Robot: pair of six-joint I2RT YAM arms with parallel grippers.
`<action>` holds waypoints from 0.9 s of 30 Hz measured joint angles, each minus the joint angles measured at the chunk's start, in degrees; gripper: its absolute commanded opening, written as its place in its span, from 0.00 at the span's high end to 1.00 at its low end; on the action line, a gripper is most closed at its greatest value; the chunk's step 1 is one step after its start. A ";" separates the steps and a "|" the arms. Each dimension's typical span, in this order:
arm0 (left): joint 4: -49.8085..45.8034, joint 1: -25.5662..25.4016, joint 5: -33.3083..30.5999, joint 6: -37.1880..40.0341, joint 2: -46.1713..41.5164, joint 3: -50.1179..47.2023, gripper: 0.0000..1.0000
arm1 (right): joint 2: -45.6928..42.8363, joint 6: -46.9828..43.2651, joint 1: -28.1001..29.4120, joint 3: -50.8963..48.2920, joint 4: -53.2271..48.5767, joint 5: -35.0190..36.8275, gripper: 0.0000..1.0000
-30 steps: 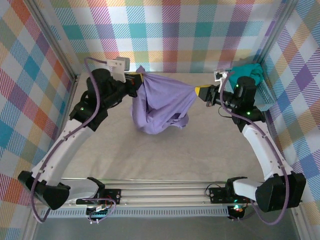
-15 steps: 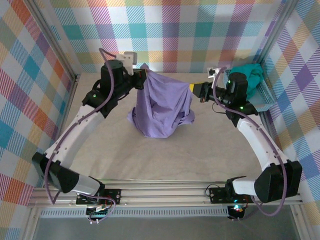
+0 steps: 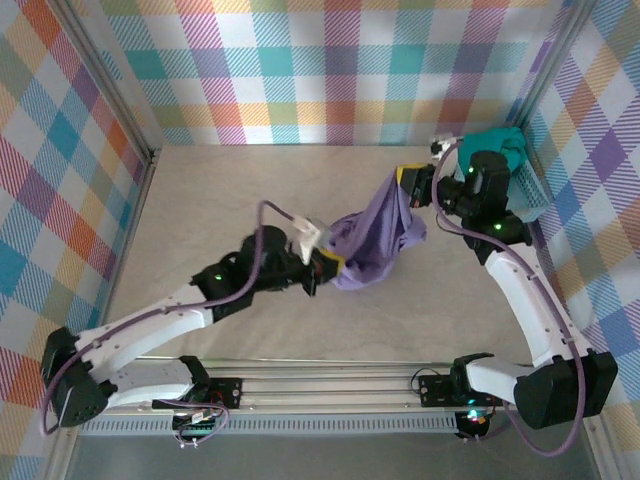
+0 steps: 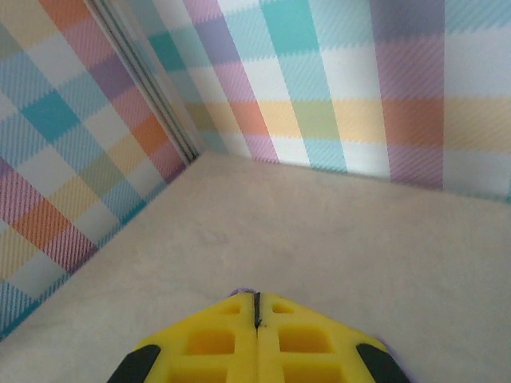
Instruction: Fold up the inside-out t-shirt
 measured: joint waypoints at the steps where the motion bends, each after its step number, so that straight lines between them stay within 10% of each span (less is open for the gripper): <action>1: -0.70 -0.96 0.85 0.52 1.73 -0.31 0.88 | -0.17 0.22 0.00 -2.97 -0.59 0.33 1.00; 3: -2.23 -1.99 3.06 1.46 4.96 -0.37 0.66 | -0.28 0.66 -0.02 -8.59 -2.43 1.25 1.00; 8: -4.09 -1.27 4.59 2.32 6.43 -0.39 0.48 | -1.66 2.80 -0.02 -18.53 -7.74 4.42 1.00; 16: -4.59 8.46 -0.13 -5.20 16.57 6.19 0.45 | -12.41 8.68 -0.02 -28.35 -9.64 11.41 1.00; 27: -15.56 2.73 -9.33 1.60 38.01 23.69 0.41 | -13.81 10.05 -0.02 -29.24 -9.73 14.62 1.00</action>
